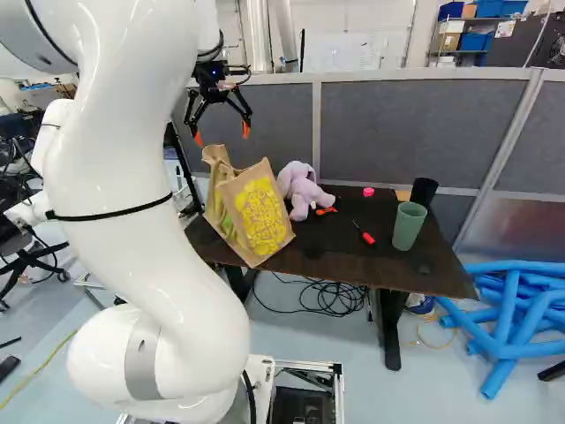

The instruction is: Pick up the bag on the ground and place it on the table

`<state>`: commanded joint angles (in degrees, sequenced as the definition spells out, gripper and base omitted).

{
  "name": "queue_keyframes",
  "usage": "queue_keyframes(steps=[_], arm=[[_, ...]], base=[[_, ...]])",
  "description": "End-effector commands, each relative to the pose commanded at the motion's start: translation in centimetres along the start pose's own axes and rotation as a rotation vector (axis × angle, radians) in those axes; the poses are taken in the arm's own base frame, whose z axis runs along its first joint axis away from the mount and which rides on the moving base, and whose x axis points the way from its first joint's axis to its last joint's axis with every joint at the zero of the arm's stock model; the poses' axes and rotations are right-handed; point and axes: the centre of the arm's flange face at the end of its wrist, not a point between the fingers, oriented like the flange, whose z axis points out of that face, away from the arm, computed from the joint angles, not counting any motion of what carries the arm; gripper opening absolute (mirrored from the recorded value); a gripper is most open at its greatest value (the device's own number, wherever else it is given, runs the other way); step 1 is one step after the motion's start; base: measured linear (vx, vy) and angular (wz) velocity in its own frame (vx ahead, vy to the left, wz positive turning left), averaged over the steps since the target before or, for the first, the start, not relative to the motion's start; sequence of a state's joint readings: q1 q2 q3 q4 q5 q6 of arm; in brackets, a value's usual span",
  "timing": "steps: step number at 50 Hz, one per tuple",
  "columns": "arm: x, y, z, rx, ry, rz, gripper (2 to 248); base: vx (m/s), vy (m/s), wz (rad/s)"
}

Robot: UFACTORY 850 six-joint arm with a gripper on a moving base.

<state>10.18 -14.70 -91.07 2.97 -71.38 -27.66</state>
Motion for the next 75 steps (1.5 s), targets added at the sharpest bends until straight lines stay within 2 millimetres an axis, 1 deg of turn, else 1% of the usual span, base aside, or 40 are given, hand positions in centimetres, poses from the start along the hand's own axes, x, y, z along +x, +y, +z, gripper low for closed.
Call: queue_keyframes(steps=[75], arm=[[0.0, 0.0, 0.0, 0.0, 0.0, 0.0, 247]], base=[[-0.073, -0.002, 0.003]])
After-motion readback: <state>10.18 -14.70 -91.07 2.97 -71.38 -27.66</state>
